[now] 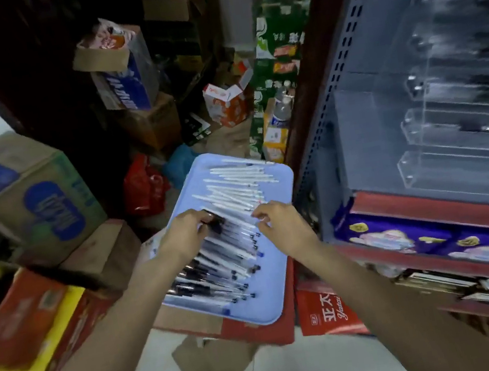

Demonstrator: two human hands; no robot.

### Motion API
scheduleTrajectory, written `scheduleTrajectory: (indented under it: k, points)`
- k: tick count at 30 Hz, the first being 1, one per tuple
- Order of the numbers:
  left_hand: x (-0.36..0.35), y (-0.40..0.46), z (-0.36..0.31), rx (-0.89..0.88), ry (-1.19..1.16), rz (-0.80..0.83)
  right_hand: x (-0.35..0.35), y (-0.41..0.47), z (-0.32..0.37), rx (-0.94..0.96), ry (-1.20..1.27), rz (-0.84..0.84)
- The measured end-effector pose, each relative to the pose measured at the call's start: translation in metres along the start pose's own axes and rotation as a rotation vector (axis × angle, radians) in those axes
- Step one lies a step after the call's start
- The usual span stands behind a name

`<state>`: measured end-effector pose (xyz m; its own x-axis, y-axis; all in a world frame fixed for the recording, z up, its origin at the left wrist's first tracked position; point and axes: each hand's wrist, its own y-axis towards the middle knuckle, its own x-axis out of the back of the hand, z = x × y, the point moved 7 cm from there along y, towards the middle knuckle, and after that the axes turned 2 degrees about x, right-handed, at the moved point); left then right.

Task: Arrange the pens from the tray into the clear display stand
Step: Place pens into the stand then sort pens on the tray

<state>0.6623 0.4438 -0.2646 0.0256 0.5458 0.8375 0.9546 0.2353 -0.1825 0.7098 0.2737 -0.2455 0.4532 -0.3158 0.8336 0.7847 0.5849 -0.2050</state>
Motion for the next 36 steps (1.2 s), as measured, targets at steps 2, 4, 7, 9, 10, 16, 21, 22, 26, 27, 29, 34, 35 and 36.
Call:
scheduleTrajectory:
  k: [2, 4, 7, 9, 10, 16, 21, 22, 26, 27, 29, 34, 35, 36]
  points:
    - [-0.008, 0.013, 0.014, -0.062, 0.091, 0.084, -0.021, 0.016, 0.005, -0.044, -0.018, 0.033]
    - [-0.014, 0.022, 0.027, -0.110, 0.183, 0.144, -0.041, 0.025, 0.005, -0.108, -0.042, 0.069]
    - [-0.019, 0.031, 0.043, -0.138, 0.219, 0.146, -0.064, 0.034, 0.002, -0.200, -0.159, 0.083]
    - [-0.022, 0.036, 0.050, -0.157, 0.216, 0.148, -0.070, 0.039, 0.002, -0.244, -0.216, 0.060]
    - [-0.023, 0.039, 0.054, -0.168, 0.202, 0.148, -0.072, 0.040, 0.003, -0.257, -0.232, 0.055]
    - [-0.026, 0.052, 0.066, -0.160, 0.084, 0.093, -0.077, 0.049, 0.004, -0.368, -0.144, 0.066]
    - [-0.029, 0.060, 0.066, -0.125, -0.010, 0.113, -0.077, 0.052, 0.003, -0.403, -0.055, 0.093]
    - [-0.029, 0.061, 0.066, -0.126, -0.038, 0.109, -0.077, 0.051, 0.002, -0.407, -0.040, 0.084]
    - [-0.029, 0.066, 0.067, -0.110, -0.070, 0.113, -0.076, 0.049, -0.001, -0.437, 0.030, 0.046]
    - [-0.029, 0.067, 0.067, -0.100, -0.103, 0.117, -0.076, 0.049, -0.002, -0.442, 0.057, 0.032]
    - [-0.025, 0.068, 0.068, -0.094, -0.126, 0.087, -0.074, 0.047, -0.003, -0.436, 0.125, -0.005]
    - [0.001, 0.054, 0.059, 0.035, -0.587, -0.004, -0.050, 0.035, 0.004, -0.359, 0.520, -0.186]
    - [0.003, 0.051, 0.050, 0.059, -0.724, 0.047, -0.043, 0.033, 0.008, -0.336, 0.613, -0.216]
    - [0.005, 0.050, 0.039, 0.076, -0.852, 0.113, -0.035, 0.032, 0.014, -0.314, 0.673, -0.236]
